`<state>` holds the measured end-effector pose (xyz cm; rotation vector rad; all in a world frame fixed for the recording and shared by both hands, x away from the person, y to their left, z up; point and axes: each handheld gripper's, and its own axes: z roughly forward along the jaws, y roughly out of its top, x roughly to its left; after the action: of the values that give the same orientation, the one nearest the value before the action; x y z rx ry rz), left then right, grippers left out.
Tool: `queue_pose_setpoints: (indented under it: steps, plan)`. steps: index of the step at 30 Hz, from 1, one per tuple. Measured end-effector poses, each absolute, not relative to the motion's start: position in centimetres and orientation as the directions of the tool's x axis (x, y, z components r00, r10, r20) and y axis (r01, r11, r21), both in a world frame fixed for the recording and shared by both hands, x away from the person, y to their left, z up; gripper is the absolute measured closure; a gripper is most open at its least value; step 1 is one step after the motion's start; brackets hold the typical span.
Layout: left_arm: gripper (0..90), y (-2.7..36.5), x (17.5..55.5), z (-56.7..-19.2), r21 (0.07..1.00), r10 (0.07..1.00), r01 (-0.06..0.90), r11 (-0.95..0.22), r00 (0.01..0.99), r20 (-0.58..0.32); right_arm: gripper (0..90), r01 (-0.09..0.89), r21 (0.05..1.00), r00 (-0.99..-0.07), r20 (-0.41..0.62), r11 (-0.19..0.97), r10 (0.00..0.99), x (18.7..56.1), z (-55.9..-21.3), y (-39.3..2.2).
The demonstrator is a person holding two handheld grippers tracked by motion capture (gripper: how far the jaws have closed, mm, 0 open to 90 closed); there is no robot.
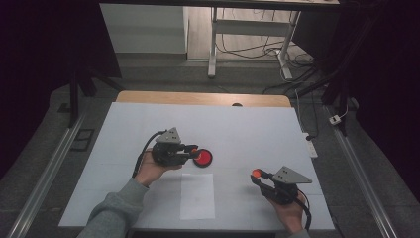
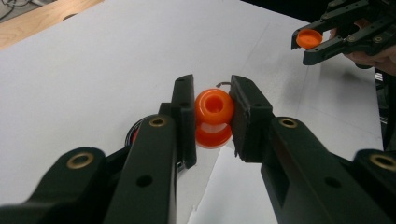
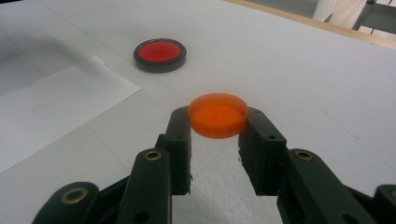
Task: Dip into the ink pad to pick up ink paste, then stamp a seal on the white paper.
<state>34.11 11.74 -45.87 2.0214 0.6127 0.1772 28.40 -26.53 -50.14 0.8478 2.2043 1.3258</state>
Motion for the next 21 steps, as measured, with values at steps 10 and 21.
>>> queue_pose_setpoints:
  steps: [10, 21]
  plan:
    - [72.0, 12.3, 33.2, -45.8, 0.849, 0.489, 0.346, -0.398, 0.863, -0.123, 64.3, 0.281, 0.888, -0.722, -0.055, 0.365, 0.689, 28.4, -50.1, -26.5]
    - [72.0, 12.4, 32.7, -46.1, 0.845, 0.486, 0.352, -0.403, 0.865, -0.129, 64.3, 0.28, 0.887, -0.724, -0.056, 0.368, 0.687, 28.4, -50.1, -26.4]
